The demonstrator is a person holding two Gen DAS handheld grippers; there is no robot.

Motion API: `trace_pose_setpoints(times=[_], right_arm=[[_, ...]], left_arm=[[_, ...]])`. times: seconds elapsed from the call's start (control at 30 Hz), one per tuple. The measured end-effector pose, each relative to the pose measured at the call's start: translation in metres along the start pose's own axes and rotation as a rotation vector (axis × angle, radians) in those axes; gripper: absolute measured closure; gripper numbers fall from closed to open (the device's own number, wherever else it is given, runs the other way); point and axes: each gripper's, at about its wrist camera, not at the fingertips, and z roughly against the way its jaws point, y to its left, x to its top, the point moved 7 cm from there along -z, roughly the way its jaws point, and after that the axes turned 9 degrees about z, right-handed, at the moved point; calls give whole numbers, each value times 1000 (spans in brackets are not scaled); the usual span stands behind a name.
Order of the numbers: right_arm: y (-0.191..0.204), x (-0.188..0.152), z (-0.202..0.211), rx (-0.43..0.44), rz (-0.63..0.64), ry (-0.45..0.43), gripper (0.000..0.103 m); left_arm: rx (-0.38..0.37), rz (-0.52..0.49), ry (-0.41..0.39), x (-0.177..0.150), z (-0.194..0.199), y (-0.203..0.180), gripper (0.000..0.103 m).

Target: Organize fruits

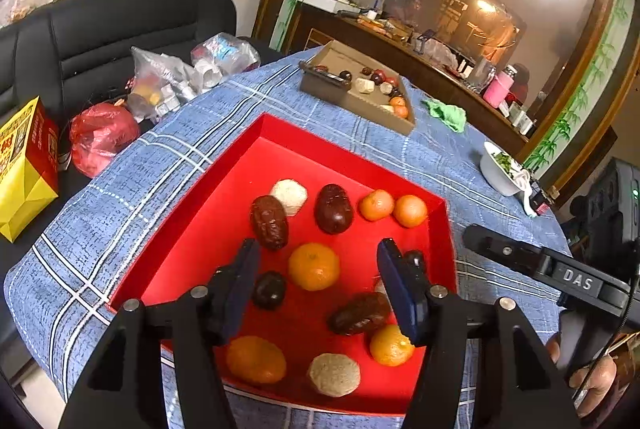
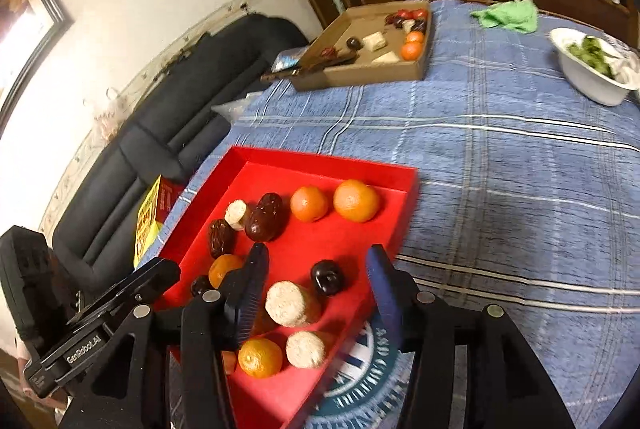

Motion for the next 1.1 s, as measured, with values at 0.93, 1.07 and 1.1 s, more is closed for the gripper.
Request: trace_pose_setpoints(times=[0.93,1.07,1.1], right_arm=[[3,-94,146,-324,136,-316,19],[9,-96,147,-367,175,-320,16],[10,-96,146,-372,178,-320,16]], left_arm=[[229,-317,-432,-41,91,-139,0],[219,-311,-411,-46,89,-136,0],[213,-305,-399,-46,87,-134,0]])
